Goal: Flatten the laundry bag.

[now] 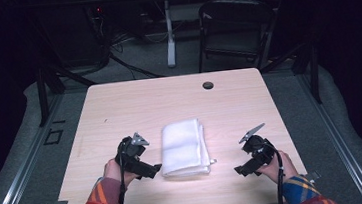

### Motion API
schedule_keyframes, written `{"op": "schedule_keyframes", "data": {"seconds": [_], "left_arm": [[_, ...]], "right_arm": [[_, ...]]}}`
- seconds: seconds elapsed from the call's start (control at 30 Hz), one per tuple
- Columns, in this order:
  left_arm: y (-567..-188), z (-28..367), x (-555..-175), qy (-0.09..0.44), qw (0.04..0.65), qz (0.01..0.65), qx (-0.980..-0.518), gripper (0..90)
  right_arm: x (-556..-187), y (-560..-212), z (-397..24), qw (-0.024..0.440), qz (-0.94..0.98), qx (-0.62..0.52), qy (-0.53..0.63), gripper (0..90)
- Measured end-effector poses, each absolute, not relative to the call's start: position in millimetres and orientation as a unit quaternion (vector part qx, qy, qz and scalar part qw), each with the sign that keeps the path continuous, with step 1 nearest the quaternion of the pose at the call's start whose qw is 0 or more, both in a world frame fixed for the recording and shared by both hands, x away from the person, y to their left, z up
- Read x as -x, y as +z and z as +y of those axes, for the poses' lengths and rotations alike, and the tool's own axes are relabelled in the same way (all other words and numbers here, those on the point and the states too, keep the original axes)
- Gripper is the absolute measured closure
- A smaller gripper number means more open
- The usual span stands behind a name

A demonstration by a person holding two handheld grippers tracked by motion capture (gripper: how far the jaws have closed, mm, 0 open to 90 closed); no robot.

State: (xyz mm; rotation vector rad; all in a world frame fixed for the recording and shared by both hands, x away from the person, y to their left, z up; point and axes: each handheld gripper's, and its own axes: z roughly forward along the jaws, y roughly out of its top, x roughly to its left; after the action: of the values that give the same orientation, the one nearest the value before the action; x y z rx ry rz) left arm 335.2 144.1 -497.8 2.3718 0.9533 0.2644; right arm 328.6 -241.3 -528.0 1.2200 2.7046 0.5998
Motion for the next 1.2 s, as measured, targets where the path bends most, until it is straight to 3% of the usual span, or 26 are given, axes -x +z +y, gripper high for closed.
{"op": "schedule_keyframes", "data": {"seconds": [0.87,1.2], "left_arm": [[-517,79,-351,0.067,0.255,0.276,-0.924,0.5],[-534,59,-356,0.064,0.236,0.252,-0.937,6.6]], "right_arm": [[-330,-529,-237,0.051,0.888,-0.407,0.207,2.6],[-330,-528,-235,0.048,0.894,-0.398,0.198,3.1]]}}
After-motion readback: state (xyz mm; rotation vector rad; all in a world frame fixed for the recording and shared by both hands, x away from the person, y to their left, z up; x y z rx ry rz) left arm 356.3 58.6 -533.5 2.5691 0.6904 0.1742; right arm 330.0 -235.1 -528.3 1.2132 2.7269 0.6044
